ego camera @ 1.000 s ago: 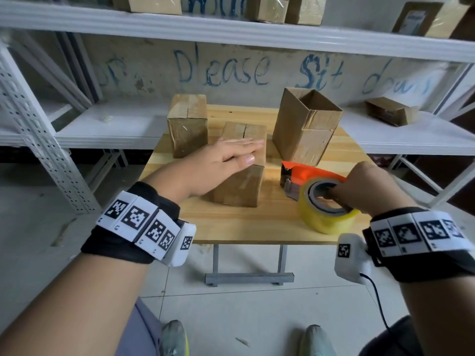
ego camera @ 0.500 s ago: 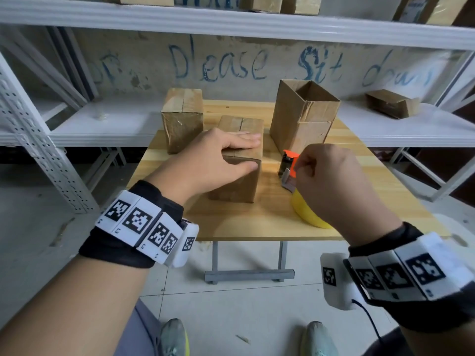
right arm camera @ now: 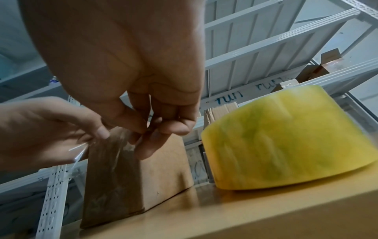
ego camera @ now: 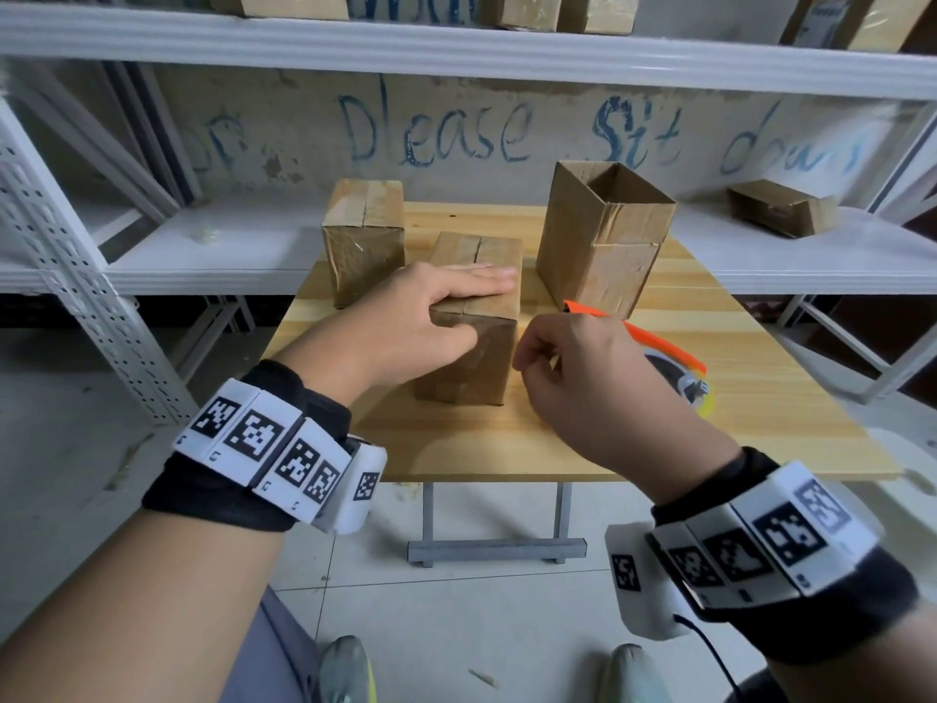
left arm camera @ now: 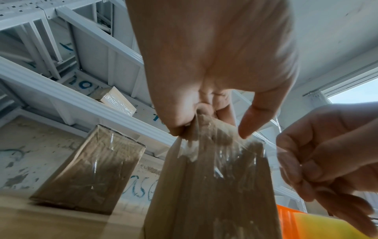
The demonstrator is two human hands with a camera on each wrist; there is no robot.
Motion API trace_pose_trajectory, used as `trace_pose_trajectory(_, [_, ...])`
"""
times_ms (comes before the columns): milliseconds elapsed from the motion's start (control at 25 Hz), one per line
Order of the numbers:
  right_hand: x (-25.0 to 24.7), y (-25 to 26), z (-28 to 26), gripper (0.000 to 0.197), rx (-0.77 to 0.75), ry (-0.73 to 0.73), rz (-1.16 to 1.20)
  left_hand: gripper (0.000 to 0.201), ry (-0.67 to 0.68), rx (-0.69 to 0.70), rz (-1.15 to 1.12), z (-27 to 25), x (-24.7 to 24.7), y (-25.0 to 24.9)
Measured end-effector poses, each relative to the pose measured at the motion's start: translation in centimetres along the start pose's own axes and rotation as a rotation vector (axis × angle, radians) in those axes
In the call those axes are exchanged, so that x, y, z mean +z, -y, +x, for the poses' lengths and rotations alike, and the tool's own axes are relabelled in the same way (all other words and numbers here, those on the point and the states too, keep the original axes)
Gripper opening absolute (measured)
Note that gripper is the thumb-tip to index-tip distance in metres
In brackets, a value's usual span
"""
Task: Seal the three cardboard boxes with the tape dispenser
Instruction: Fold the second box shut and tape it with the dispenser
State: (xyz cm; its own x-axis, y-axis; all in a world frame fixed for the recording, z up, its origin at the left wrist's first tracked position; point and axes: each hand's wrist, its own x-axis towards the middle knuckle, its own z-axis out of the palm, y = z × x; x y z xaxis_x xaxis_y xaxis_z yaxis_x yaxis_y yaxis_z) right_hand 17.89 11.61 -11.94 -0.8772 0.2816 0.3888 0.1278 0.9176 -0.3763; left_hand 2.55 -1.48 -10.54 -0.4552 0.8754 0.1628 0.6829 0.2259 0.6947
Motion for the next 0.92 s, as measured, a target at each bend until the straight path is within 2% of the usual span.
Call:
trace_pose_trajectory(120, [0.5, 0.0, 0.4, 0.02, -0.033, -0.002, 0.026, 0.08, 0.023, -0.025, -0.029, -0.1, 0.0, -0.2])
trace_pose_trajectory(240, [0.7, 0.1, 0.7, 0.017, -0.06, 0.006, 0.012, 0.087, 0.033, -0.034, -0.024, -0.3, 0.0, -0.4])
trace_pose_trajectory(400, [0.6, 1.4, 1.1, 0.018, -0.053, -0.01, -0.297, 0.092, 0.05, -0.027, 0.024, -0.4, 0.2, -0.4])
trace_pose_trajectory(520, [0.8, 3.7, 1.4, 0.026, 0.013, -0.003, -0.411, 0.098, 0.073, -0.002, 0.046, -0.5, 0.3, -0.4])
trace_pose_trajectory(640, [1.4, 5.3, 1.9, 0.041, 0.019, -0.056, -0.399, 0.1, 0.083, 0.014, 0.074, -0.6, 0.2, -0.8])
trace_pose_trajectory(800, [2.3, 4.3, 1.9, 0.032, 0.061, -0.078, -0.347, 0.101, 0.112, 0.01, 0.053, -0.6, -0.3, -0.4])
trace_pose_trajectory(920, [2.2, 3.1, 1.7, 0.023, -0.073, -0.028, -0.195, 0.096, 0.104, 0.009, 0.016, -0.3, -0.4, 0.0])
